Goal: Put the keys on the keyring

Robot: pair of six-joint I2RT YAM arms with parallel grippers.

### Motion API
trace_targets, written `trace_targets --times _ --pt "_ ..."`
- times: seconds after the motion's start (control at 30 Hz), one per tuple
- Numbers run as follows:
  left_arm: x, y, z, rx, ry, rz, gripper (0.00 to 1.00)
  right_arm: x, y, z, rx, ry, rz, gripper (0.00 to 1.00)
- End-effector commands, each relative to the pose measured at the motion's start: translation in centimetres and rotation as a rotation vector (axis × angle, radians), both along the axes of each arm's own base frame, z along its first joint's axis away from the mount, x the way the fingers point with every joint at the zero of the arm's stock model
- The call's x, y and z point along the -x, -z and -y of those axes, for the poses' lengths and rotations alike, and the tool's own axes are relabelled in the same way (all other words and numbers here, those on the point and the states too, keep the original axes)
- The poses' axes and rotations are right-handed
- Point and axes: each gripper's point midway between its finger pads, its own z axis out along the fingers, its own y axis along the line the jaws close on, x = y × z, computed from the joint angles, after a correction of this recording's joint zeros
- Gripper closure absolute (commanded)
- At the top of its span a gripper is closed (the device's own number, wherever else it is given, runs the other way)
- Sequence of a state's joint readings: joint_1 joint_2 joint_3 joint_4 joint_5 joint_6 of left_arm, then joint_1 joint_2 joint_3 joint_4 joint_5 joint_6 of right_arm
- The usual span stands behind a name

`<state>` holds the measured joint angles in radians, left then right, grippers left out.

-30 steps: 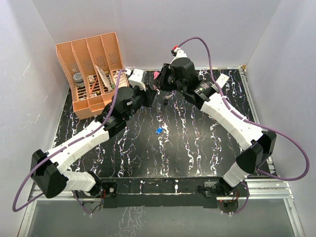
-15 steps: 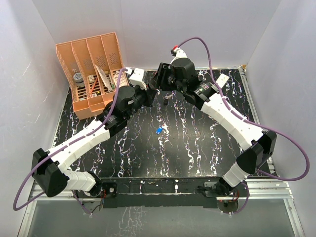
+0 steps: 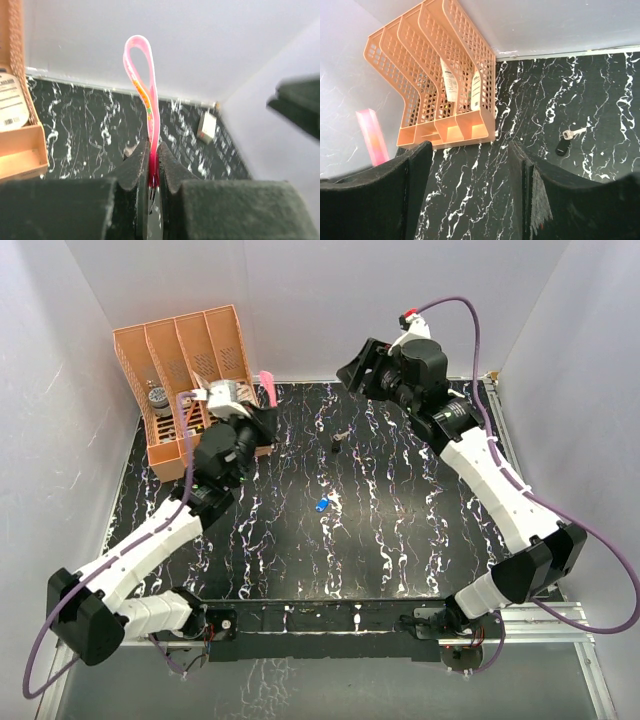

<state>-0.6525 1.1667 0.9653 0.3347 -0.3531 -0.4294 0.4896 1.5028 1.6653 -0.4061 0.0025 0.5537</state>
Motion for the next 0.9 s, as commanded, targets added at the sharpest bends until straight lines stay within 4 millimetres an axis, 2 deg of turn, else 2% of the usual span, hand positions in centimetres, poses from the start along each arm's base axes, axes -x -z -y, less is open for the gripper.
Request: trace_targets --times 0.0,0.17,0.33,0.5,0.63,0.87 --pt "-0.4 -5.0 -3.3 0.326 -0.045 0.073 1.00 0.6 -1.0 0.6 -0.011 -0.026 0.059 0.40" --pt "-0.9 -5.9 -4.1 0.517 -0.005 0.063 1.00 1.2 1.6 0.4 0.003 -0.055 0.015 0.38" --pt "-0.9 -5.5 -3.8 0.649 0.103 0.047 1.00 2.0 3.5 0.2 0.008 -0.087 -0.014 0.38" --pt "-1.1 -2.6 -4.3 0.734 0.154 0.016 1.00 2.8 4.7 0.2 0.010 -0.106 -0.022 0.38" --pt "-1.4 -0.9 -4.0 0.708 0.163 0.004 1.00 2.9 5.7 0.1 0.019 -0.116 -0.029 0.38" --pt "-2.0 0.7 -4.1 0.666 0.135 -0.007 1.00 3.0 7.5 -0.6 0.029 -0.161 -0.050 0.39"
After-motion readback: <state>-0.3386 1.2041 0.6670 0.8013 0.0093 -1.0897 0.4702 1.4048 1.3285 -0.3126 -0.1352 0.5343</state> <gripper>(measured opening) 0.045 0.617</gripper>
